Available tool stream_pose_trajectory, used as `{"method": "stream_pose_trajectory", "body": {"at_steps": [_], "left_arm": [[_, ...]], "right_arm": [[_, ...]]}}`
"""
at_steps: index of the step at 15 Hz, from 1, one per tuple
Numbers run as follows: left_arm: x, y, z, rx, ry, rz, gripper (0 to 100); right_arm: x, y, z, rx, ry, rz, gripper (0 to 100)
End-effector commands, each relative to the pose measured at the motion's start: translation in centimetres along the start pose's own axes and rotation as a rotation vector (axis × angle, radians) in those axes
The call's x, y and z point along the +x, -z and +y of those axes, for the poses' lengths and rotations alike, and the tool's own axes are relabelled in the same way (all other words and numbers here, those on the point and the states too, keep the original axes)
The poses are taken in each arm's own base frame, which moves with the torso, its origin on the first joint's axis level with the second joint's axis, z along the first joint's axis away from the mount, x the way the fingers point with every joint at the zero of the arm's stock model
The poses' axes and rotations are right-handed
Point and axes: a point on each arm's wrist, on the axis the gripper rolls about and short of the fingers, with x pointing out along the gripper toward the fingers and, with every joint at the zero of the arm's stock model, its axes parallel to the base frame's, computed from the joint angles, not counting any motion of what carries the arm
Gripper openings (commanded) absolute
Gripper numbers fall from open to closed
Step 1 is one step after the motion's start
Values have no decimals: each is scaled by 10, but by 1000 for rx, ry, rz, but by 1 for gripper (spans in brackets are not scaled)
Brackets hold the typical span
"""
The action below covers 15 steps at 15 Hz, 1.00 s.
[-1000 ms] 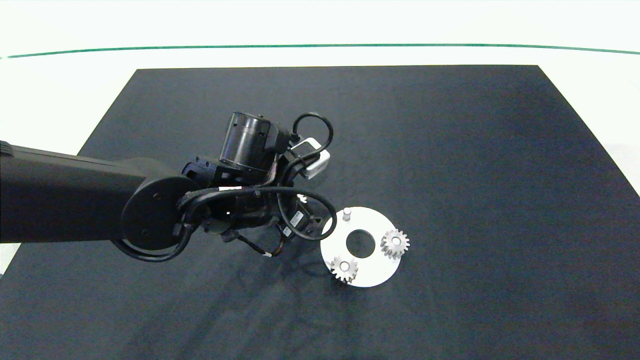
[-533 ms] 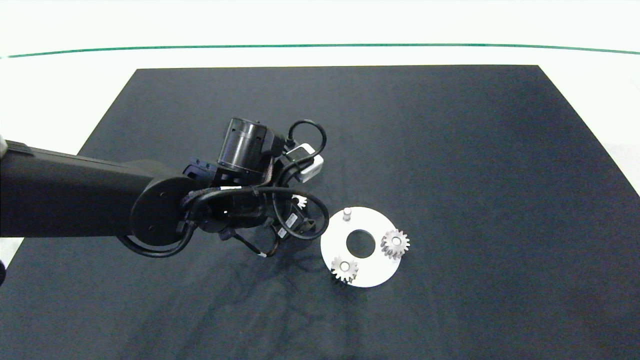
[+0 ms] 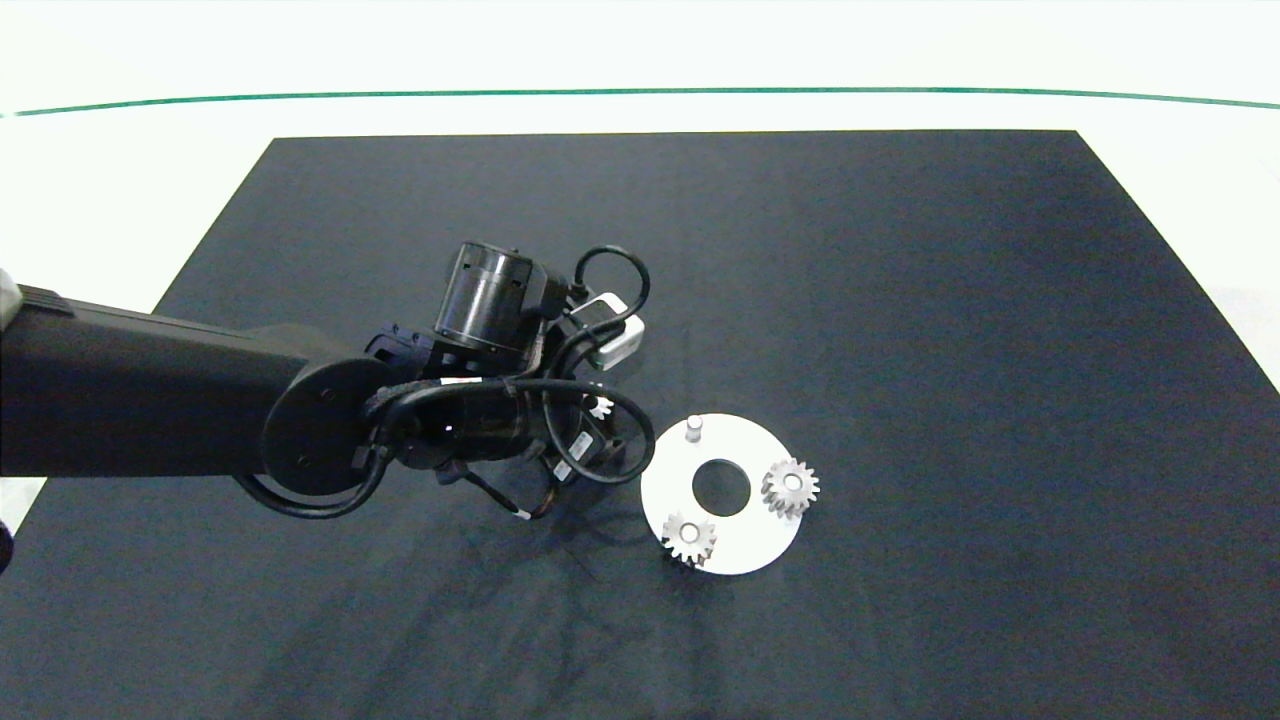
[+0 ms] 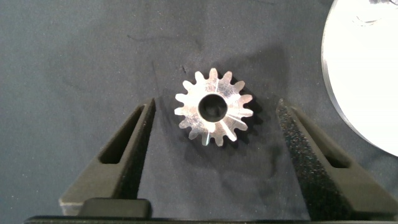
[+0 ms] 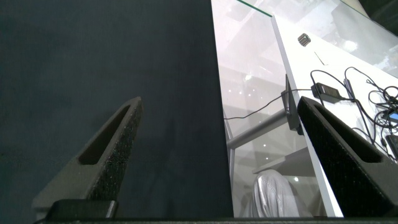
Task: Install three planetary gears onto the carrier pins
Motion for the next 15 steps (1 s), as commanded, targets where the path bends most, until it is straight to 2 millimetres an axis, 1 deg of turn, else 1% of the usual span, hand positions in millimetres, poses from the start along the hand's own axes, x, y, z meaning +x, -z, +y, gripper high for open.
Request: {"method": "stream_pose_trajectory", "body": {"at_steps": [1, 5, 15], "left_arm": [[1, 1, 3, -1, -6, 2, 72], [2, 4, 7, -8, -3, 3, 63], [3, 4, 6, -7, 5, 1, 43]], "right_arm": [[0, 0, 0, -5, 1, 4, 100], [0, 0, 0, -6, 3, 5, 100], [0, 0, 0, -6, 1, 5, 100]]}}
